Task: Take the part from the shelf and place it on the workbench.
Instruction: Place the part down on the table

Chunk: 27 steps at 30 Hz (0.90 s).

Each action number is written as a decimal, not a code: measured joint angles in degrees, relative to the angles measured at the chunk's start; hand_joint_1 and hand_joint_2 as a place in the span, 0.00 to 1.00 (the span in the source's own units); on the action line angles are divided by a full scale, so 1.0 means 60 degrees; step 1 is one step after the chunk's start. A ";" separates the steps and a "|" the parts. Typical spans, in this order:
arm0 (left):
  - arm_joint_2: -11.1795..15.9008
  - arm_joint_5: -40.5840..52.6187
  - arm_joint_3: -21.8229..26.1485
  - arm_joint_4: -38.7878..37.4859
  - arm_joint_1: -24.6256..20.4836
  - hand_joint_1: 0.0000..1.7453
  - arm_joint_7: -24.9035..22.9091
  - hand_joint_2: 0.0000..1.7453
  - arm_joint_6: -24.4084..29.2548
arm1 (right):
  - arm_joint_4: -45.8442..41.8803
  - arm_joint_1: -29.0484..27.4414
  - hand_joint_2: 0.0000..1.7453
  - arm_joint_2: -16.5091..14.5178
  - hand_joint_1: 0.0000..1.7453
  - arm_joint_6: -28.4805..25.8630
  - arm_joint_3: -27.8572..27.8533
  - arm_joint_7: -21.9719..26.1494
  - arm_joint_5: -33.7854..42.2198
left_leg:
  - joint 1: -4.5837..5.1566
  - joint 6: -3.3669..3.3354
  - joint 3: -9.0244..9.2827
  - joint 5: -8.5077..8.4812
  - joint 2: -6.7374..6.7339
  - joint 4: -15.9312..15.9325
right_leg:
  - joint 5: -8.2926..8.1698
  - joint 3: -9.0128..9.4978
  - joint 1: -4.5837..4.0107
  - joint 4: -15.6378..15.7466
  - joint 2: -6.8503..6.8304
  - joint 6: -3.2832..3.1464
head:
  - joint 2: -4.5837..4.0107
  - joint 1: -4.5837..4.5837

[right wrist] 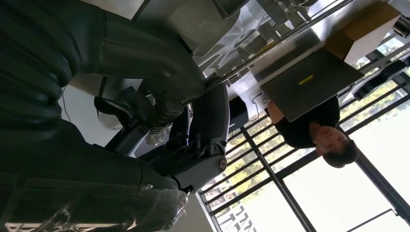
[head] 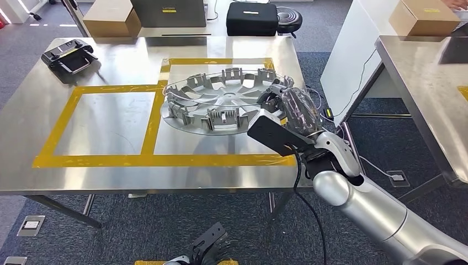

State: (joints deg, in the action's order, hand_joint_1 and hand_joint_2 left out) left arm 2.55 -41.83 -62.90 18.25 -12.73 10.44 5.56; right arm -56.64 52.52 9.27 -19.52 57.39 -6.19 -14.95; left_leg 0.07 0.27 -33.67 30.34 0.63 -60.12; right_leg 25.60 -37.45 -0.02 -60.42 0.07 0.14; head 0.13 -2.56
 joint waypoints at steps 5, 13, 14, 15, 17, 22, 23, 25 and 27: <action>-0.0002 0.0018 0.0001 0.0000 -0.0016 0.00 0.0001 1.00 0.0002 | 0.0100 0.0015 1.00 -0.0154 1.00 0.0049 0.0042 0.0099 -0.0075 | -0.0002 -0.0001 0.0013 -0.0003 0.0000 0.0017 | 0.0001 0.0000 -0.0001 -0.0001 0.0001 0.0000 | 0.0000 0.0000; -0.0002 0.0078 0.0004 0.0000 -0.0023 0.00 -0.0027 1.00 0.0005 | 0.0351 0.0020 1.00 -0.0455 1.00 0.0122 0.0240 0.0361 -0.0290 | -0.0005 0.0000 0.0027 -0.0010 -0.0001 0.0037 | 0.0001 0.0000 -0.0005 -0.0005 0.0002 -0.0002 | -0.0001 -0.0001; -0.0002 0.0097 0.0004 0.0000 -0.0022 0.00 -0.0042 1.00 0.0004 | 0.0390 0.0019 1.00 -0.0506 1.00 0.0123 0.0272 0.0372 -0.0336 | -0.0007 0.0000 0.0027 -0.0010 -0.0002 0.0038 | 0.0001 0.0000 -0.0006 -0.0005 0.0002 -0.0002 | -0.0002 0.0000; -0.0002 0.0112 0.0004 0.0000 -0.0022 0.00 -0.0056 1.00 0.0004 | 0.0434 0.0019 1.00 -0.0563 1.00 0.0124 0.0302 0.0379 -0.0391 | -0.0008 0.0000 0.0027 -0.0010 -0.0002 0.0038 | 0.0002 0.0000 -0.0007 -0.0005 0.0002 -0.0002 | -0.0003 0.0000; -0.0002 0.0134 0.0004 0.0000 -0.0022 0.00 -0.0087 1.00 0.0004 | 0.0541 0.0019 1.00 -0.0673 1.00 0.0122 0.0371 0.0388 -0.0519 | -0.0010 0.0000 0.0027 -0.0010 -0.0002 0.0039 | 0.0002 0.0000 -0.0010 -0.0005 0.0002 -0.0003 | -0.0002 0.0000; -0.0005 0.0172 0.0004 0.0000 -0.0022 0.00 -0.0141 1.00 -0.0019 | 0.0900 0.0017 1.00 -0.0919 1.00 0.0099 0.0562 0.0601 -0.0767 | -0.0011 0.0000 0.0026 -0.0010 -0.0002 0.0039 | 0.0002 0.0000 -0.0011 -0.0004 0.0002 -0.0003 | -0.0001 -0.0001; -0.0007 0.0177 0.0004 0.0000 -0.0022 0.00 -0.0141 1.00 -0.0025 | 0.0975 0.0015 1.00 -0.0958 1.00 0.0098 0.0601 0.0673 -0.0786 | -0.0011 0.0000 0.0027 -0.0010 -0.0002 0.0039 | 0.0002 0.0000 -0.0011 -0.0004 0.0002 -0.0003 | -0.0001 -0.0002; -0.0009 0.0183 0.0004 0.0000 -0.0022 0.00 -0.0141 1.00 -0.0036 | 0.1111 0.0011 1.00 -0.1031 1.00 0.0103 0.0674 0.0777 -0.0820 | -0.0011 0.0000 0.0026 -0.0010 -0.0002 0.0039 | 0.0002 0.0000 -0.0011 -0.0003 0.0002 -0.0003 | -0.0001 -0.0001; -0.0009 0.0189 0.0004 0.0000 -0.0022 0.00 -0.0141 1.00 -0.0043 | 0.1243 0.0009 1.00 -0.1096 1.00 0.0121 0.0748 0.0871 -0.0904 | -0.0011 0.0000 0.0026 -0.0010 -0.0002 0.0039 | 0.0002 0.0001 -0.0011 -0.0003 0.0002 -0.0003 | 0.0000 0.0000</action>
State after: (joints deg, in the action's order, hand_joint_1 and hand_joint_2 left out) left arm 2.49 -40.70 -62.88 18.25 -12.86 9.60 5.31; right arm -49.18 52.57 2.69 -18.80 61.87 -0.96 -20.38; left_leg 0.00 0.27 -33.51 30.28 0.62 -59.88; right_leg 25.61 -37.45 -0.09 -60.44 0.08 0.12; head 0.13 -2.56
